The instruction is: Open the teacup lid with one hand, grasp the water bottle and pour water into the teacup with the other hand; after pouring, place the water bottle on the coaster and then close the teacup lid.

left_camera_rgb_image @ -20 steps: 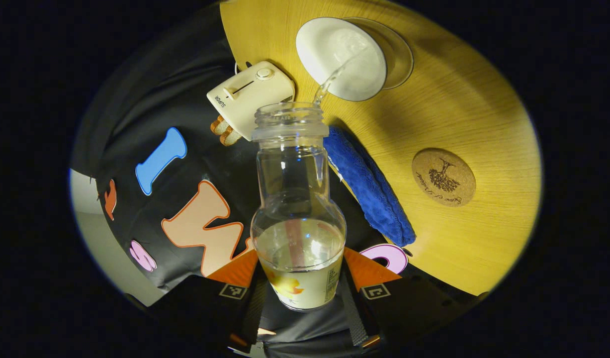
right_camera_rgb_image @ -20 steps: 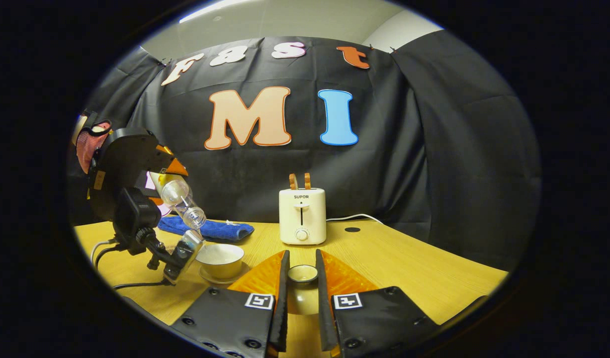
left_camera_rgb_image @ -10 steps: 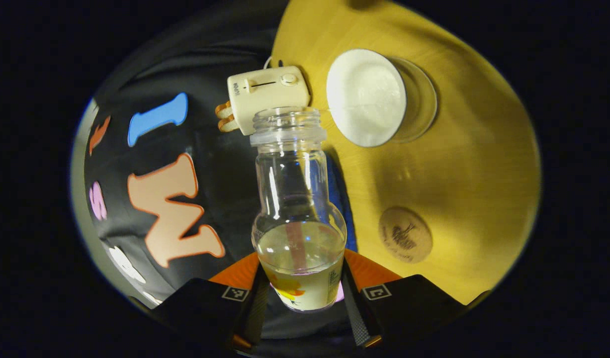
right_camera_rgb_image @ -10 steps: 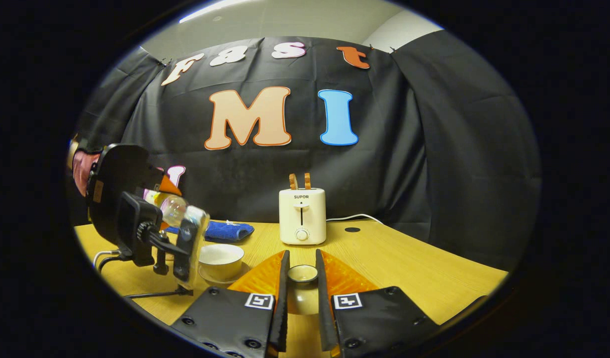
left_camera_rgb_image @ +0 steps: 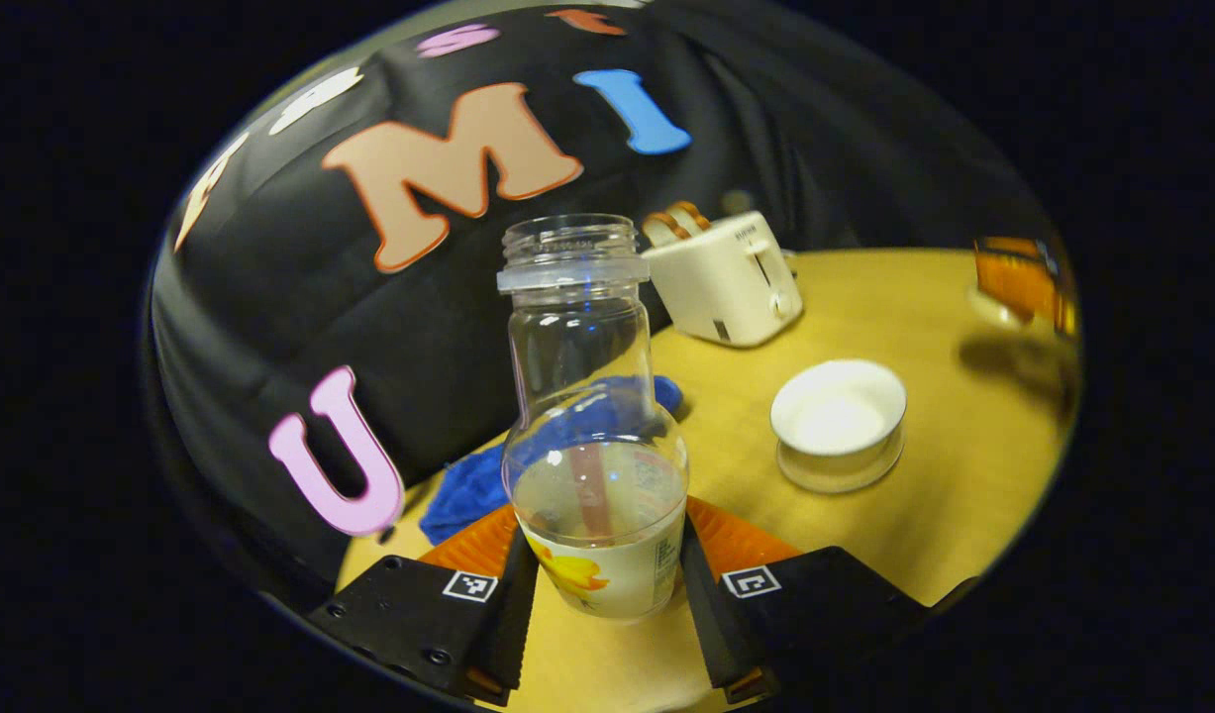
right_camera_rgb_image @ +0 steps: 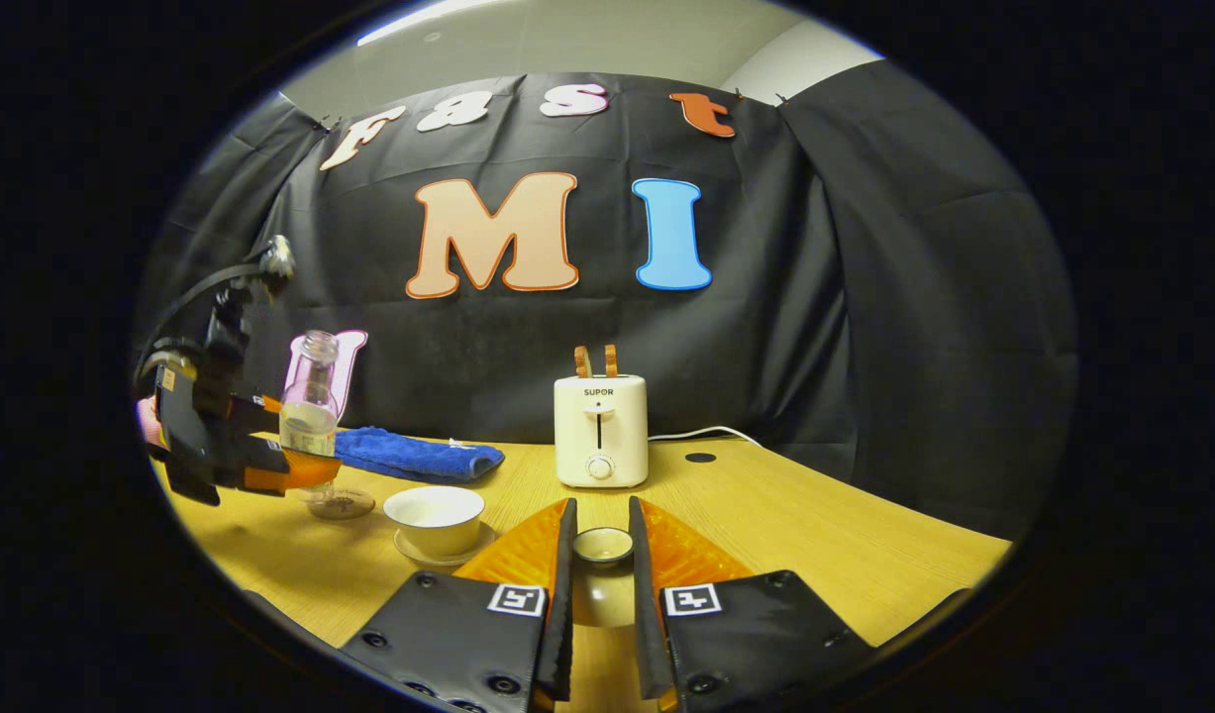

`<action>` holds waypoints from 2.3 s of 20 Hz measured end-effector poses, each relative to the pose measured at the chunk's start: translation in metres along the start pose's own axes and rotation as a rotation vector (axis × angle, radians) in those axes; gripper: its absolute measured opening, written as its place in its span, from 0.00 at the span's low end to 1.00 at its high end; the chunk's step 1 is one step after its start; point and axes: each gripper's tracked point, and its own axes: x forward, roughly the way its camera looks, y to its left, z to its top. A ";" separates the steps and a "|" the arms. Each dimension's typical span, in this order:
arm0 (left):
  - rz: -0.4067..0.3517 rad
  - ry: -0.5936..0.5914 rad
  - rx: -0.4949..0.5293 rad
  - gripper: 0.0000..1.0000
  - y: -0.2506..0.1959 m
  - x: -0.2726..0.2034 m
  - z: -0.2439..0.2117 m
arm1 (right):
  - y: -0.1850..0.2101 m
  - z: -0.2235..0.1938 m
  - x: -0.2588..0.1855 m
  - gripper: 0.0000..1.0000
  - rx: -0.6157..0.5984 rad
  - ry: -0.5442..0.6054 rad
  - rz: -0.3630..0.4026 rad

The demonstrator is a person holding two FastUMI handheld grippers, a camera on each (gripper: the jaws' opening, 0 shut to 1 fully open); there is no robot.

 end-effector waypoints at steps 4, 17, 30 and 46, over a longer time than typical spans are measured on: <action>-0.003 -0.104 -0.279 0.65 -0.001 0.010 0.008 | 0.000 0.000 0.000 0.28 0.000 0.000 -0.001; 0.018 -0.109 -0.363 0.68 0.000 0.014 0.004 | -0.003 0.000 0.001 0.29 -0.001 0.000 -0.012; 0.029 -0.058 -0.327 0.73 0.002 0.018 -0.009 | -0.002 0.000 0.000 0.28 -0.001 0.000 -0.012; 0.037 -0.114 -0.346 0.94 0.003 0.008 -0.006 | -0.001 0.000 0.000 0.31 -0.001 -0.001 -0.006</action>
